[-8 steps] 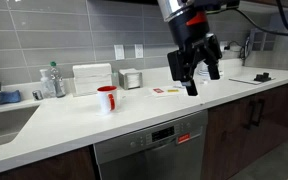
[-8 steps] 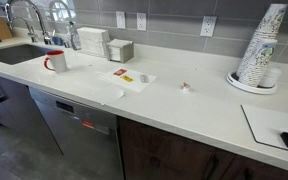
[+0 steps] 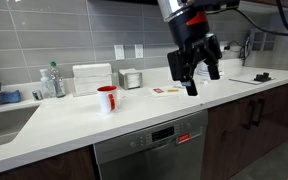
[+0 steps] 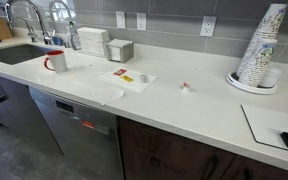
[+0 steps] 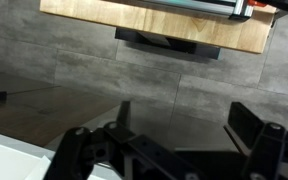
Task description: Put the paper inside the mug
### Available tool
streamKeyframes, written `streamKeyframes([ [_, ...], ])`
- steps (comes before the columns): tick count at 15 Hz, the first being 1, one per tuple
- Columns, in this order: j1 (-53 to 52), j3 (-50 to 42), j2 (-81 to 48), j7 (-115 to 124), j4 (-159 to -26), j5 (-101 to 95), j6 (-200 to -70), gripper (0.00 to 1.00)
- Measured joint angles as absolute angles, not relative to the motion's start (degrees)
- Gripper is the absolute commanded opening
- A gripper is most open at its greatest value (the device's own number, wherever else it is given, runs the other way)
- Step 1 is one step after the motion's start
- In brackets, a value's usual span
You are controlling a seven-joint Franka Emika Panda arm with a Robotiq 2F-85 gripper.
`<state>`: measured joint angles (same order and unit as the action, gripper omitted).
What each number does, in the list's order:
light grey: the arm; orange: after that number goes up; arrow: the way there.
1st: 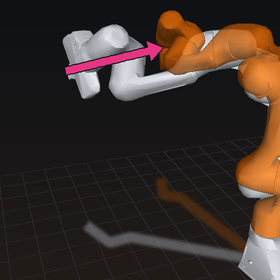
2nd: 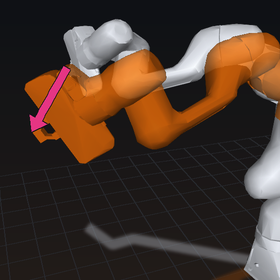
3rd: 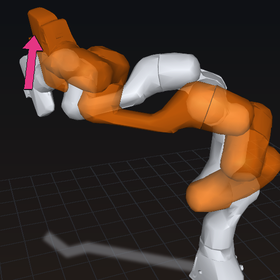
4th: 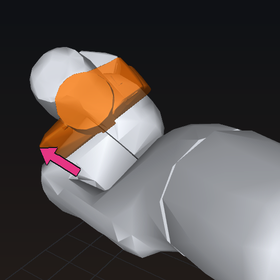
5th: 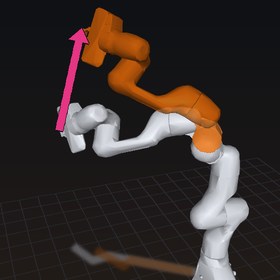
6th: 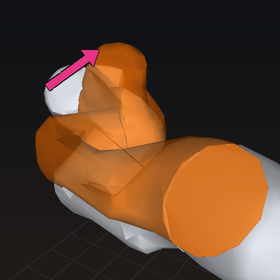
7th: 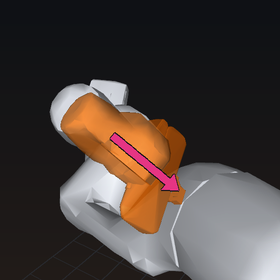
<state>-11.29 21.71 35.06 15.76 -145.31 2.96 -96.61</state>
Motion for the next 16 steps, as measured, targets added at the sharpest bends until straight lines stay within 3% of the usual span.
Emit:
streamKeyframes([
  [10,-5.26,17.15,31.85,22.62,-146.22,1.24,-98.35,1.00],
  [16,1.46,11.09,23.29,25.31,-146.80,-0.54,-111.78,1.00],
])
